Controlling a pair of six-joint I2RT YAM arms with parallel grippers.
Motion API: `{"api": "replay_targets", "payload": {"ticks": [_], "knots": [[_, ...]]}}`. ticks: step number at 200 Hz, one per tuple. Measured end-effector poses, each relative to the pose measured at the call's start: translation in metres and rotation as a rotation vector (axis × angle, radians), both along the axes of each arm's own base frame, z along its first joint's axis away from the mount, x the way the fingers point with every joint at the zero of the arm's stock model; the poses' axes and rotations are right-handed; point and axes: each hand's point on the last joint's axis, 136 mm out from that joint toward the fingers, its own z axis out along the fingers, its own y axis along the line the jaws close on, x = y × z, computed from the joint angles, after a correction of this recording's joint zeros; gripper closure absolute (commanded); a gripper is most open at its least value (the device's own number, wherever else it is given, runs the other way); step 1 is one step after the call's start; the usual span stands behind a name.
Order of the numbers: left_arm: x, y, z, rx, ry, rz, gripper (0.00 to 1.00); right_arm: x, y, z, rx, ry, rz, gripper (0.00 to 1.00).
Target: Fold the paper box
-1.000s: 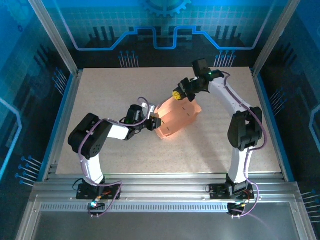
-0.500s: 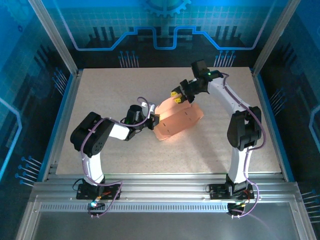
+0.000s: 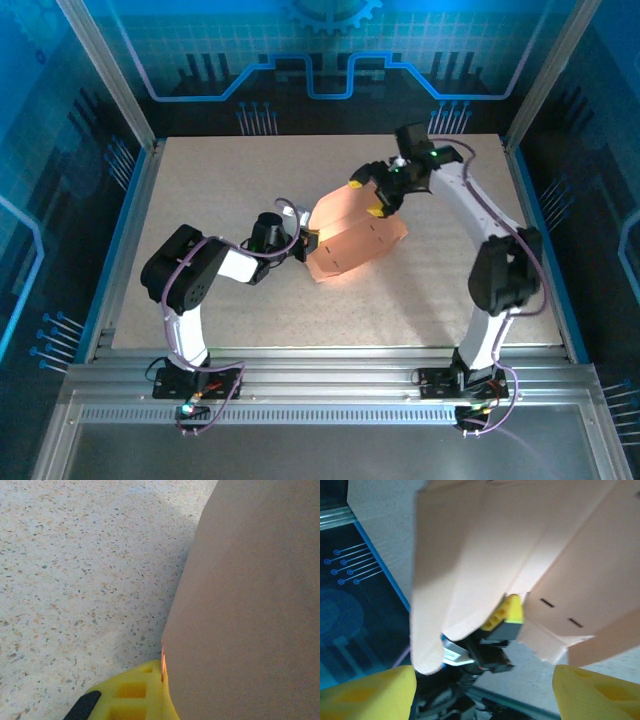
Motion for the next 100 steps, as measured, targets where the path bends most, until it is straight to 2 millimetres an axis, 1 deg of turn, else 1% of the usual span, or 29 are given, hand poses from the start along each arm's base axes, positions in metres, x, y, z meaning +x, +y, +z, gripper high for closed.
{"api": "replay_targets", "payload": {"ticks": [14,24,32,36,39,43,48,49,50,56,59,64,67,79,83,88,90,100], "knots": [[0.0,0.001,-0.001,0.005,0.001,0.004,1.0,-0.014,-0.022,-0.002,-0.037,-0.047,-0.011,0.31],[0.0,0.002,-0.003,0.01,0.008,0.006,1.0,-0.025,-0.039,-0.009,-0.079,-0.071,-0.012,0.32],[-0.001,0.002,-0.004,0.015,0.014,0.009,1.0,-0.032,-0.048,-0.016,-0.109,-0.084,-0.006,0.34],[-0.001,0.003,-0.005,0.017,0.016,0.011,1.0,-0.037,-0.052,-0.022,-0.13,-0.09,0.002,0.36],[-0.001,0.003,-0.006,0.018,0.018,0.011,1.0,-0.04,-0.054,-0.026,-0.141,-0.092,0.006,0.41],[-0.001,0.003,-0.006,0.02,0.019,0.011,1.0,-0.044,-0.056,-0.032,-0.158,-0.096,0.021,0.43],[-0.001,0.003,-0.006,0.022,0.018,0.01,1.0,-0.05,-0.059,-0.04,-0.173,-0.093,0.029,0.44],[-0.001,0.003,-0.007,0.024,0.019,0.01,1.0,-0.051,-0.059,-0.041,-0.177,-0.093,0.034,0.47],[-0.001,0.003,-0.007,0.025,0.019,0.01,1.0,-0.052,-0.06,-0.043,-0.183,-0.095,0.042,0.48],[-0.001,0.004,-0.008,0.032,0.02,0.01,1.0,-0.059,-0.061,-0.053,-0.198,-0.09,0.058,0.49],[-0.002,0.004,-0.008,0.035,0.02,0.01,1.0,-0.063,-0.062,-0.058,-0.207,-0.084,0.064,0.53],[-0.002,0.005,-0.01,0.041,0.024,0.011,1.0,-0.07,-0.063,-0.069,-0.221,-0.075,0.086,0.55],[-0.002,0.005,-0.01,0.042,0.025,0.011,1.0,-0.073,-0.064,-0.074,-0.226,-0.068,0.092,0.59],[-0.003,0.006,-0.01,0.052,0.026,0.013,1.0,-0.086,-0.064,-0.093,-0.238,-0.046,0.127,0.61],[-0.003,0.006,-0.01,0.054,0.025,0.014,1.0,-0.09,-0.064,-0.098,-0.239,-0.04,0.139,0.65],[-0.003,0.006,-0.01,0.057,0.026,0.013,1.0,-0.095,-0.063,-0.104,-0.238,-0.032,0.153,0.67],[-0.003,0.006,-0.01,0.059,0.024,0.012,1.0,-0.096,-0.062,-0.106,-0.235,-0.033,0.16,0.7],[-0.004,0.005,-0.008,0.067,0.018,0.011,1.0,-0.102,-0.057,-0.114,-0.223,-0.024,0.181,0.72]]}}
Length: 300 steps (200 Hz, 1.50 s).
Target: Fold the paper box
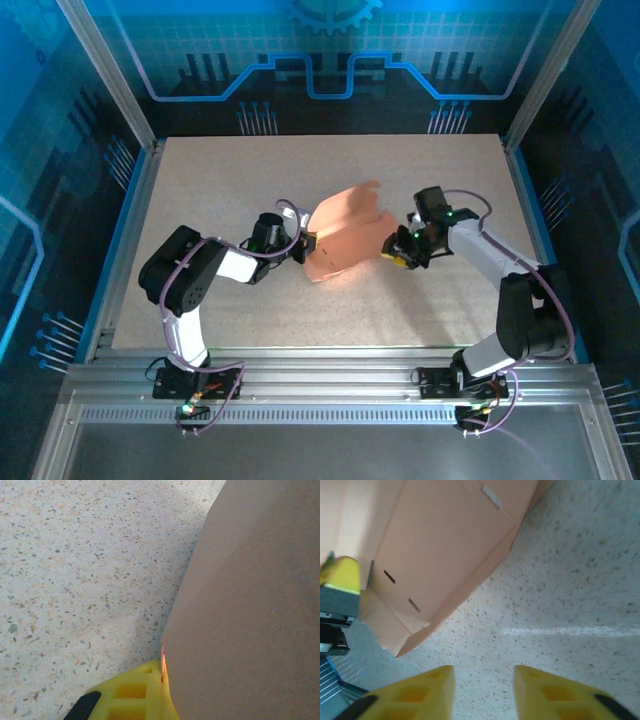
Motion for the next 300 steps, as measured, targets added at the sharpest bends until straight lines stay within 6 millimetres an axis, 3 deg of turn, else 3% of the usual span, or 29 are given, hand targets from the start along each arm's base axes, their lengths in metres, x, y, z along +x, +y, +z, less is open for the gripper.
{"api": "replay_targets", "payload": {"ticks": [40,69,110,156,206,235,300], "knots": [[-0.008,-0.008,0.002,0.024,-0.007,-0.034,1.0,0.001,0.035,-0.025,0.061,0.004,0.1,0.74],[-0.009,-0.01,0.002,0.033,0.007,-0.038,1.0,0.009,0.047,-0.042,0.082,0.015,0.122,0.74],[-0.008,-0.01,0.003,0.036,0.008,-0.036,1.0,0.025,0.057,-0.04,0.123,-0.026,0.134,0.73],[-0.009,-0.011,0.003,0.036,0.007,-0.043,1.0,0.035,0.062,-0.042,0.135,-0.03,0.137,0.68],[-0.022,-0.015,0.003,0.068,-0.053,-0.117,1.0,0.041,0.064,-0.063,0.12,0.006,0.139,0.67],[-0.028,-0.016,0.003,0.101,-0.101,-0.153,1.0,0.041,0.064,-0.065,0.128,0.013,0.139,0.67],[-0.033,-0.025,0.002,0.303,-0.284,-0.188,1.0,0.045,0.062,-0.065,0.156,0.023,0.115,0.67]]}}
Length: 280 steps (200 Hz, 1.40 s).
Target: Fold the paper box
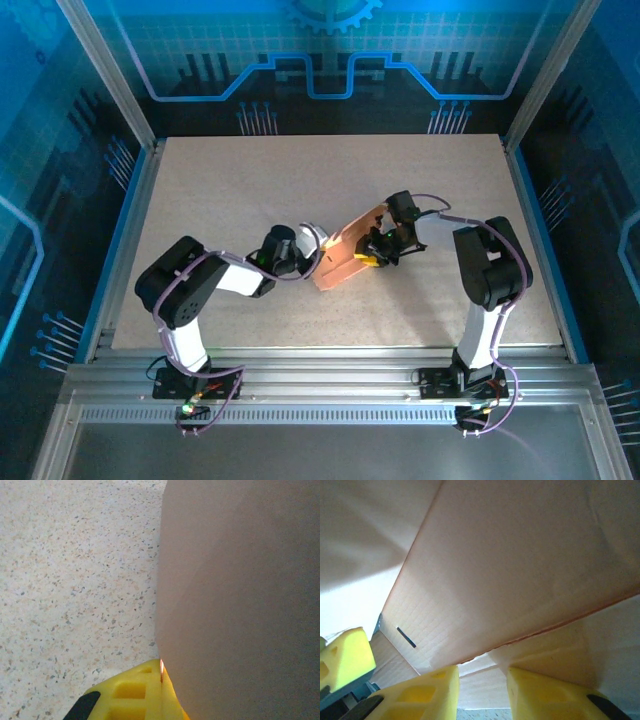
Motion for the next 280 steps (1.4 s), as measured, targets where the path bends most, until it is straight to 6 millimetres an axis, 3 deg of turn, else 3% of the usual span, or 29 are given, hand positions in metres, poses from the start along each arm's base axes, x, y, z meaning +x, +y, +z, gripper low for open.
{"api": "replay_targets", "payload": {"ticks": [104,143,178,206,239,280], "knots": [[-0.011,-0.007,-0.012,0.133,-0.125,-0.037,1.0,0.012,-0.001,0.002,0.031,-0.025,-0.039,0.67],[-0.008,-0.008,-0.011,0.042,-0.04,0.023,1.0,0.017,-0.001,0.009,0.038,-0.049,-0.052,0.51],[0.0,-0.01,-0.007,-0.055,0.048,0.085,1.0,0.013,-0.007,0.03,0.029,-0.105,-0.062,0.44],[0.004,-0.011,-0.008,-0.083,0.076,0.109,1.0,0.005,-0.028,0.052,-0.003,-0.163,-0.111,0.44],[0.004,-0.012,-0.008,-0.083,0.074,0.108,1.0,0.008,-0.078,0.073,-0.113,-0.231,-0.24,0.45],[0.003,-0.014,-0.012,-0.095,0.055,0.088,1.0,0.023,-0.11,0.076,-0.237,-0.211,-0.28,0.46]]}}
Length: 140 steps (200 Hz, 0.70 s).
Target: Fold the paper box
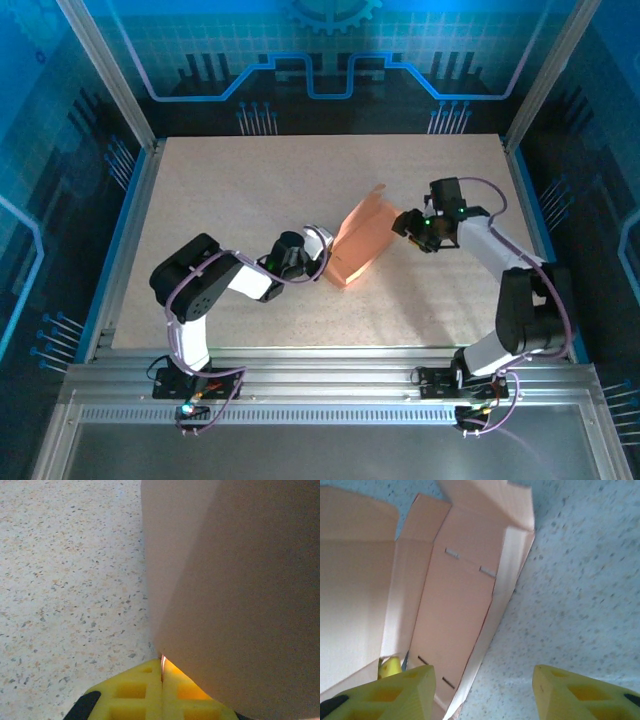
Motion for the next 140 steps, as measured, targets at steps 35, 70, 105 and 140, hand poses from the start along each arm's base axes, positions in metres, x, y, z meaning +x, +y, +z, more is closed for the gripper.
{"api": "replay_targets", "payload": {"ticks": [35,70,105,140], "knots": [[-0.003,-0.001,-0.002,-0.003,-0.028,-0.024,1.0,0.029,-0.007,-0.011,-0.027,0.049,0.0,0.49],[-0.003,-0.003,-0.002,0.014,-0.05,-0.044,1.0,0.053,-0.007,-0.023,-0.044,0.086,0.028,0.59],[-0.004,-0.003,-0.002,0.024,-0.054,-0.051,1.0,0.065,-0.008,-0.02,-0.014,0.065,0.058,0.61],[-0.004,-0.003,-0.003,0.019,-0.046,-0.05,1.0,0.108,-0.015,0.006,0.128,-0.008,0.04,0.73]]}}
